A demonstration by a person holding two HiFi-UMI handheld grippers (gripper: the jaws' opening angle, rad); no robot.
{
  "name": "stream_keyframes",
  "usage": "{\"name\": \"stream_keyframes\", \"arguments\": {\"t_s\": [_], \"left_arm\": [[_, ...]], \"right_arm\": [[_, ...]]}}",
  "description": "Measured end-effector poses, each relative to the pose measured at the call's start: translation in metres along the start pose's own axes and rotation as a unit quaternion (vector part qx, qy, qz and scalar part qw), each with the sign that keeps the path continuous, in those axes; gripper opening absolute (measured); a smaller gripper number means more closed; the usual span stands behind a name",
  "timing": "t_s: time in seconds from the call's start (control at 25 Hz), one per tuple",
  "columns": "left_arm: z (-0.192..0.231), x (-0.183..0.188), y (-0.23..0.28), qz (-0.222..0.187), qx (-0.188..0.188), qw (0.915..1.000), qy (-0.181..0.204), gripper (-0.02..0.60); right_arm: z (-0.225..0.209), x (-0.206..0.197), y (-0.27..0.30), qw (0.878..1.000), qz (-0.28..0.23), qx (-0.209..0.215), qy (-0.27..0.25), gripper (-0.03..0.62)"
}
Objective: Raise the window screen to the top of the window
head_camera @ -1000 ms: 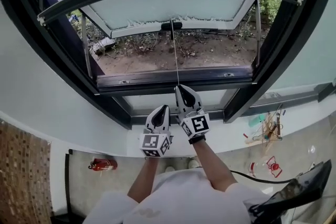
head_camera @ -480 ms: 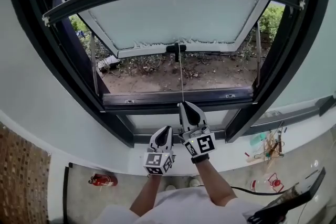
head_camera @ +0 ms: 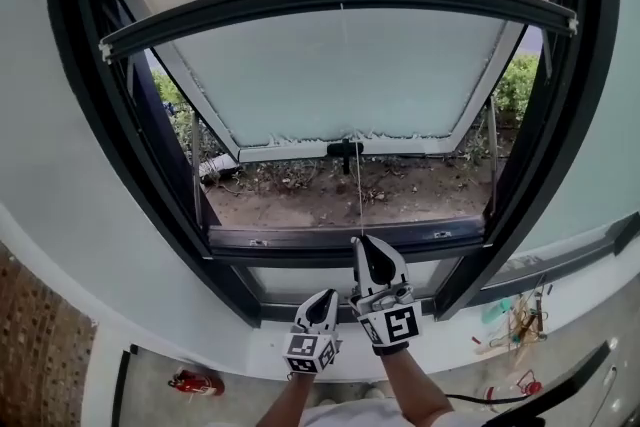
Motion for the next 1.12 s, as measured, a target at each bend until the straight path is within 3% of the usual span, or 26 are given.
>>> {"name": "stream_keyframes", "arguments": {"t_s": [0.28, 0.8, 0.96, 1.04, 1.12], "left_arm": [[0.002, 0.0, 0.0, 0.004, 0.0, 1.0, 0.001, 0.014], [0.007, -0.004, 0.0, 0.017, 0.0, 0.9999, 0.001, 0.014], [0.003, 0.001, 0.004, 0.012, -0.007, 0.9999, 0.004, 0.014], [0.0, 0.004, 0.006, 0.007, -0.01, 0.9999, 0.005, 0.014], [-0.001, 0.006, 0.006, 0.006, -0.013, 0.9999, 0.007, 0.014]], "right_arm": [[-0.015, 0.036, 0.018, 0.995, -0.049, 0.002, 0.091, 0.003], [-0.044, 0.102, 0.063, 0.988, -0.128, 0.022, 0.087, 0.003], [-0.043, 0.106, 0.068, 0.987, -0.128, 0.029, 0.089, 0.003], [-0.045, 0.105, 0.062, 0.983, -0.146, 0.025, 0.106, 0.003], [-0.051, 0.104, 0.05, 0.968, -0.181, 0.032, 0.169, 0.003]]}}
Point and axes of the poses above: the fingertips, and each gripper's own axes: y forward along the fingers, z to its left, x out of its top, the point moved 4 cm from there along -y, backward along the fingers, and after that the axes turned 15 degrees about -y, right-handed, at the moved point
